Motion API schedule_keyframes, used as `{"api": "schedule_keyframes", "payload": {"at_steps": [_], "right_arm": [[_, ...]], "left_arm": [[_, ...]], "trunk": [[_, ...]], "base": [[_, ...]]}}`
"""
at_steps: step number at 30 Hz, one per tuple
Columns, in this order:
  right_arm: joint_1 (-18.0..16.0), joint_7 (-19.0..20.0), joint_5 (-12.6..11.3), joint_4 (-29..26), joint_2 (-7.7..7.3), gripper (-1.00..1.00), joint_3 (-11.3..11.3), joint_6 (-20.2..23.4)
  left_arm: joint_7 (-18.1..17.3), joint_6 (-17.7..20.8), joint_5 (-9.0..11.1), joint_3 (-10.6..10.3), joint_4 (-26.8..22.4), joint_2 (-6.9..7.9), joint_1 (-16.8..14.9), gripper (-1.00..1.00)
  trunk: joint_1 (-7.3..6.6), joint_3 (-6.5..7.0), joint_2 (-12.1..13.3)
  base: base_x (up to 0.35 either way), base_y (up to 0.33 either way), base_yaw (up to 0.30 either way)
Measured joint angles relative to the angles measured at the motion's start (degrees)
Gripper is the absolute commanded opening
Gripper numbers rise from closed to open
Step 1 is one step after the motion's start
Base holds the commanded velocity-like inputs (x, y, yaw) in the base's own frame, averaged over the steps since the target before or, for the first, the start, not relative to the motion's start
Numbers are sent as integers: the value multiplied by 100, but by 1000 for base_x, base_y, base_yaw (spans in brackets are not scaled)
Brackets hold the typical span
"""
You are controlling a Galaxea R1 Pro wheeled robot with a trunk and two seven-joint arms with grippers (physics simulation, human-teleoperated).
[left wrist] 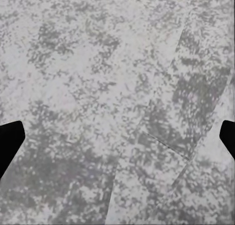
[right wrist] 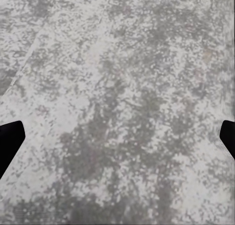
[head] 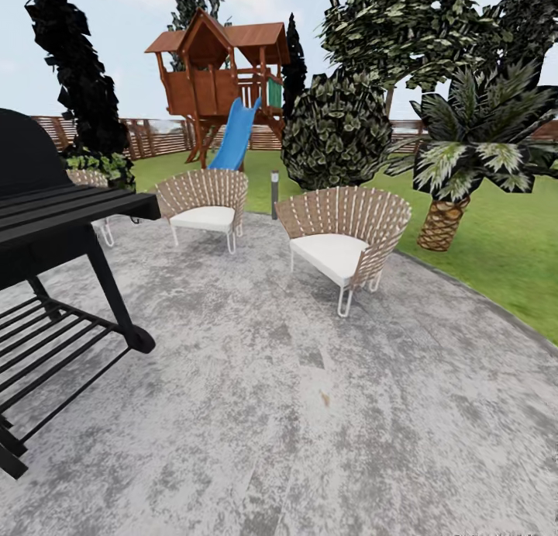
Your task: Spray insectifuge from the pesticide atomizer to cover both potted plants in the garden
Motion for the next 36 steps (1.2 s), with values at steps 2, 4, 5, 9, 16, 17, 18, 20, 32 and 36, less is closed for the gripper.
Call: {"api": "schedule_keyframes", "payload": {"at_steps": [2,4,5,9,16,17,18,20,32,36], "right_arm": [[0,0,0,0,0,100,0,0],[0,0,0,0,0,100,0,0],[0,0,0,0,0,100,0,0],[0,0,0,0,0,100,0,0],[0,0,2,0,0,100,0,0],[0,0,1,0,0,100,0,0],[0,0,1,0,0,100,0,0],[0,0,0,0,0,100,0,0],[-1,-8,0,1,0,100,0,0],[-2,-8,0,2,1,100,0,-1]], "left_arm": [[1,0,0,0,2,2,0,100],[-1,0,0,0,0,3,0,100],[3,0,0,0,2,3,0,100],[2,0,-1,0,4,3,0,100],[5,0,0,0,4,4,0,100],[5,0,0,0,4,4,0,100],[2,0,0,0,3,4,0,100],[1,0,0,0,6,4,0,100],[-6,0,0,0,6,4,1,100],[1,1,0,0,5,4,2,100]], "trunk": [[1,-5,0],[1,-9,0],[2,-11,0],[2,-20,0],[2,-36,0],[2,-38,0],[2,-40,0],[2,-44,0],[2,-58,0],[2,-59,0]], "base": [[130,0,-287],[55,0,-287],[26,0,-287],[9,0,-287],[1,0,-287],[0,0,-287],[0,0,-287],[0,0,-287],[0,0,-247],[0,0,-26]]}}
